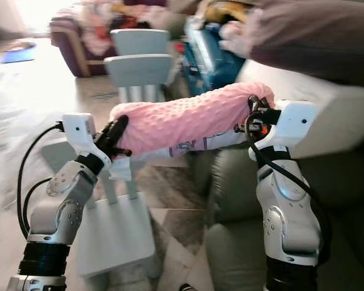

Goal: Move the pillow to the sofa

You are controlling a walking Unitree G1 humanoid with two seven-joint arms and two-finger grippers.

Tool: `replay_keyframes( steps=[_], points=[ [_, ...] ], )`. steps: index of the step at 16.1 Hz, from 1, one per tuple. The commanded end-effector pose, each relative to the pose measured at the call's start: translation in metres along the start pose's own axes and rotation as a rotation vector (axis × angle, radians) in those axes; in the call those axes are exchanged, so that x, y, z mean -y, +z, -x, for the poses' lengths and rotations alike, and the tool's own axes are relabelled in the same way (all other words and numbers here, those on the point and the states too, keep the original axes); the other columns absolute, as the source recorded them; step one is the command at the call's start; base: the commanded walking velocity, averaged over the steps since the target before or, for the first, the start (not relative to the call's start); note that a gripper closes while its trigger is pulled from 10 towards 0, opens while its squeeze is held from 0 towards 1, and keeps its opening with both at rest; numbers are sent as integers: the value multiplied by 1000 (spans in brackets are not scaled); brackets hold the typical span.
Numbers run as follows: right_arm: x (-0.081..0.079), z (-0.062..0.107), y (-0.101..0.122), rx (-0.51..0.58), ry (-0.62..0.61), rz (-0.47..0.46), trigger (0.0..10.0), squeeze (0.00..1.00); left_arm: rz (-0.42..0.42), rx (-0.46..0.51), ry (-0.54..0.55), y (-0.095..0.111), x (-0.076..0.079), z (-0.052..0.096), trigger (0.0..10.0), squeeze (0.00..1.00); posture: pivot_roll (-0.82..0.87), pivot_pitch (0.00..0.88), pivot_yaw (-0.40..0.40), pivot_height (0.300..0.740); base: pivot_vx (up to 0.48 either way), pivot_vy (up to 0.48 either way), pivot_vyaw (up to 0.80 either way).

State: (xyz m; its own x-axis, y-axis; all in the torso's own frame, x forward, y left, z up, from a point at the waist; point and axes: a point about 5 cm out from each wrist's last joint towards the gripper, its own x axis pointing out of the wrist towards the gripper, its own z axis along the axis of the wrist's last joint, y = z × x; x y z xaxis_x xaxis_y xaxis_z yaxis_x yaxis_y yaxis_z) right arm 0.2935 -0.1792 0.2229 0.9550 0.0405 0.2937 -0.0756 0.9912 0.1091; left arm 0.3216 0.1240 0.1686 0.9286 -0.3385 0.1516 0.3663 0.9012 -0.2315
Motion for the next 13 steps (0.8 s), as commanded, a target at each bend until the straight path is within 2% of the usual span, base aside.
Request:
replay_keyframes(
  steps=[1,3,13],
  points=[
    [-1,-2,6,20,8,-3,0,0,1,22,-21,6,4,1,0,0,-197,52,-28,740,0,0,-800],
    [-2,-3,8,29,14,-1,0,0,19,23,-26,6,4,0,0,0,-197,54,-30,740,0,0,-475],
    [-3,-3,9,25,32,8,0,0,52,5,-49,3,10,5,0,0,-195,66,-38,740,0,0,0]
  ],
)
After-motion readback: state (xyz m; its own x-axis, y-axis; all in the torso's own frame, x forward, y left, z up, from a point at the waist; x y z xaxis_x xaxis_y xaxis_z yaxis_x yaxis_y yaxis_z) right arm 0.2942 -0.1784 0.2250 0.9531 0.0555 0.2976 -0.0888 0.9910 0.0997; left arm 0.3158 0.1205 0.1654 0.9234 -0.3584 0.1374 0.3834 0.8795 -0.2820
